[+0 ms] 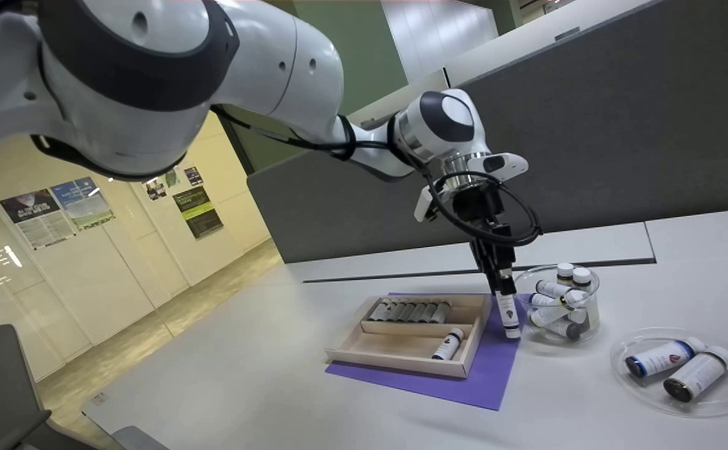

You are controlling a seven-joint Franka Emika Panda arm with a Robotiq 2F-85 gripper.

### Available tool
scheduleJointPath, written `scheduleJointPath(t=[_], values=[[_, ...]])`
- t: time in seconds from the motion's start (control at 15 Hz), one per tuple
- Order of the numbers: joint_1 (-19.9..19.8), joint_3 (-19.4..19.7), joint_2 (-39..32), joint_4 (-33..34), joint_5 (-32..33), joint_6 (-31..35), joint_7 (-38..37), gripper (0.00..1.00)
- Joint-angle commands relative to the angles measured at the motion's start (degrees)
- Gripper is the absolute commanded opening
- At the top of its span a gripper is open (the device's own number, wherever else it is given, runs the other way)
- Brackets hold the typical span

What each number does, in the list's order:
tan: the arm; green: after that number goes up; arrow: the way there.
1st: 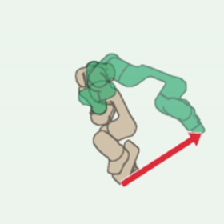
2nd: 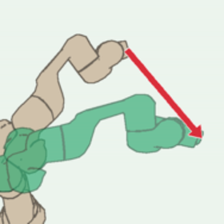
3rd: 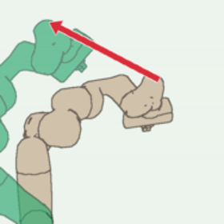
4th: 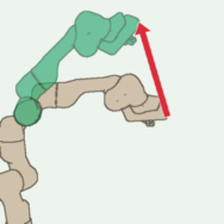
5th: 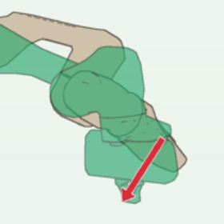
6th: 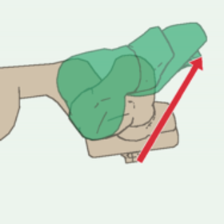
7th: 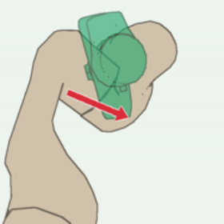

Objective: Remove the bottle from the bowl and put it on the table

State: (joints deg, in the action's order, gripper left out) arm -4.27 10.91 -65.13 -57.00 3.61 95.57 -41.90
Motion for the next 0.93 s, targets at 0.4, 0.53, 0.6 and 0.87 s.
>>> scheduleJointPath(t=[0.4,0.53,0.6,0.87], values=[[-1.24,-0.43,5.55,-4.08,-2.29,11.13,-0.59,1.00],[-1.83,-0.63,6.86,-4.99,-3.67,13.85,-0.73,1.00],[-1.10,0.08,3.44,-1.06,-2.35,11.64,-0.02,1.00],[-1.57,0.18,4.56,-1.82,-3.50,12.78,0.12,1.00]])
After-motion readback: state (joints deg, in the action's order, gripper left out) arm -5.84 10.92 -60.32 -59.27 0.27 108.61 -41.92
